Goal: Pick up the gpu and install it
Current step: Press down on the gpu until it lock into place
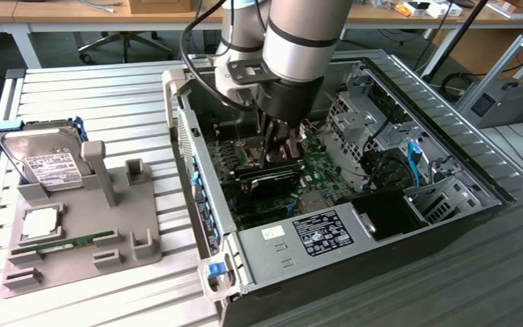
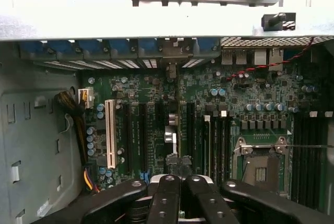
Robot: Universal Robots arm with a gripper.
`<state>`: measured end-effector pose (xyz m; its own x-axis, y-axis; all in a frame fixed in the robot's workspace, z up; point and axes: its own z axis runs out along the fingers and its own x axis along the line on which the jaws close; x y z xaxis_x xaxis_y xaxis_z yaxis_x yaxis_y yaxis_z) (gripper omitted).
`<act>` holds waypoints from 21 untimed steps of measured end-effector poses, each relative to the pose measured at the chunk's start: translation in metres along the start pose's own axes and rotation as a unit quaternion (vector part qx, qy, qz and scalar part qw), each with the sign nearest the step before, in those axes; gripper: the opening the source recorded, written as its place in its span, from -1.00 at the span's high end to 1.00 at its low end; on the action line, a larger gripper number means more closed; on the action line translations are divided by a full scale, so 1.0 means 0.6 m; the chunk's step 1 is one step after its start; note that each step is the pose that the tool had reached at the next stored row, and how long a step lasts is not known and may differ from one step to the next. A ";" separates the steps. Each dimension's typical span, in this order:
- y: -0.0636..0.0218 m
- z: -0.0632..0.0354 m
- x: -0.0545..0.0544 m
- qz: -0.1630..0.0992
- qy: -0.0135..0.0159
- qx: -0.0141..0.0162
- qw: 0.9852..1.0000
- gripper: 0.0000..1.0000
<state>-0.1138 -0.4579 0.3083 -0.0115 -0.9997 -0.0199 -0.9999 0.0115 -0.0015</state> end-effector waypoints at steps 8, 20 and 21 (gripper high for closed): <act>0.000 0.025 0.001 0.000 0.000 0.000 1.000 0.79; 0.008 0.045 -0.018 0.001 0.000 0.000 1.000 0.79; 0.008 0.046 -0.018 0.001 0.000 0.000 1.000 0.79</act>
<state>-0.1182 -0.4464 0.2807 -0.0143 -0.9997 -0.0199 -0.9999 0.0143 -0.0015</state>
